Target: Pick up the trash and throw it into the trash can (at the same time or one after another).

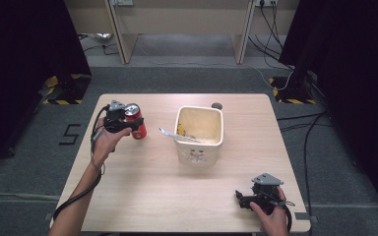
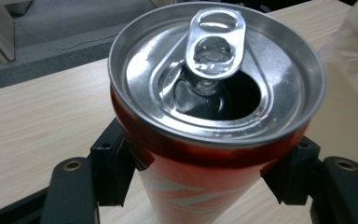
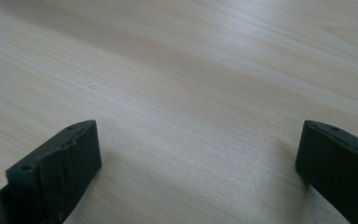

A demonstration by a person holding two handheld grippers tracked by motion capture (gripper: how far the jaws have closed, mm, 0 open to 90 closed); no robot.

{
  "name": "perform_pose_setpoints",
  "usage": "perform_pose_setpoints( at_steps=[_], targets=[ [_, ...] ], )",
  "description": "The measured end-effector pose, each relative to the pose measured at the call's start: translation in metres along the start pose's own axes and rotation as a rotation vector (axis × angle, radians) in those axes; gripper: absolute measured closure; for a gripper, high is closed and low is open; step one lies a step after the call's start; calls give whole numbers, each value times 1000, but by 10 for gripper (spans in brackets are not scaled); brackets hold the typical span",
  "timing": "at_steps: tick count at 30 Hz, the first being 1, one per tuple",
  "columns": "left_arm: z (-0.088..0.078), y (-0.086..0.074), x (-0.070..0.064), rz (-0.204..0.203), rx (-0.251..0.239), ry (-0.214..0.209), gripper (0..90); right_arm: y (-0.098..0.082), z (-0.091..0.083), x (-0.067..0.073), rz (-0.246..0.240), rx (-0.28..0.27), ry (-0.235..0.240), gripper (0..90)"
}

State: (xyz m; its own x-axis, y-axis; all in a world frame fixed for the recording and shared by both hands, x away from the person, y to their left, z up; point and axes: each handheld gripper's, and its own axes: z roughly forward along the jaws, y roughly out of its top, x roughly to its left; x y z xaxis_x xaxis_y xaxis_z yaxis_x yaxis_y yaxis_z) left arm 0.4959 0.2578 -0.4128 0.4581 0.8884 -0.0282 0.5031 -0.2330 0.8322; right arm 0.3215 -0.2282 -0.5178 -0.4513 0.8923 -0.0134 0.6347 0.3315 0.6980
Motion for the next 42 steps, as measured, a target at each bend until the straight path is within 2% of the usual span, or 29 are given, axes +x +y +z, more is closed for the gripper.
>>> perform_pose_setpoints(
  at_steps=[3,5,9,12,17,20,24,33,42],
  targets=[
    [-8,8,-6,17,-13,-17,342,0,0,0,0,0,0,3],
    [-16,16,-12,28,-31,-45,342,0,0,0,0,0,0,3],
    [-23,26,-20,47,-42,-76,342,0,0,0,0,0,0,3],
    [-31,37,-28,75,-57,-93,342,0,0,0,0,0,0,3],
    [-39,51,-34,95,-81,-110,343,0,0,0,0,0,0,3],
    [-40,56,-36,88,-83,-128,343,0,0,0,1,0,1,3],
    [-41,64,-42,109,-79,-136,343,0,0,0,-2,0,3,3],
    [-41,73,-51,118,-78,-156,343,0,0,0,-2,0,3,3],
    [-45,89,-61,130,-98,-190,343,0,0,0,0,0,4,3]
  ],
)
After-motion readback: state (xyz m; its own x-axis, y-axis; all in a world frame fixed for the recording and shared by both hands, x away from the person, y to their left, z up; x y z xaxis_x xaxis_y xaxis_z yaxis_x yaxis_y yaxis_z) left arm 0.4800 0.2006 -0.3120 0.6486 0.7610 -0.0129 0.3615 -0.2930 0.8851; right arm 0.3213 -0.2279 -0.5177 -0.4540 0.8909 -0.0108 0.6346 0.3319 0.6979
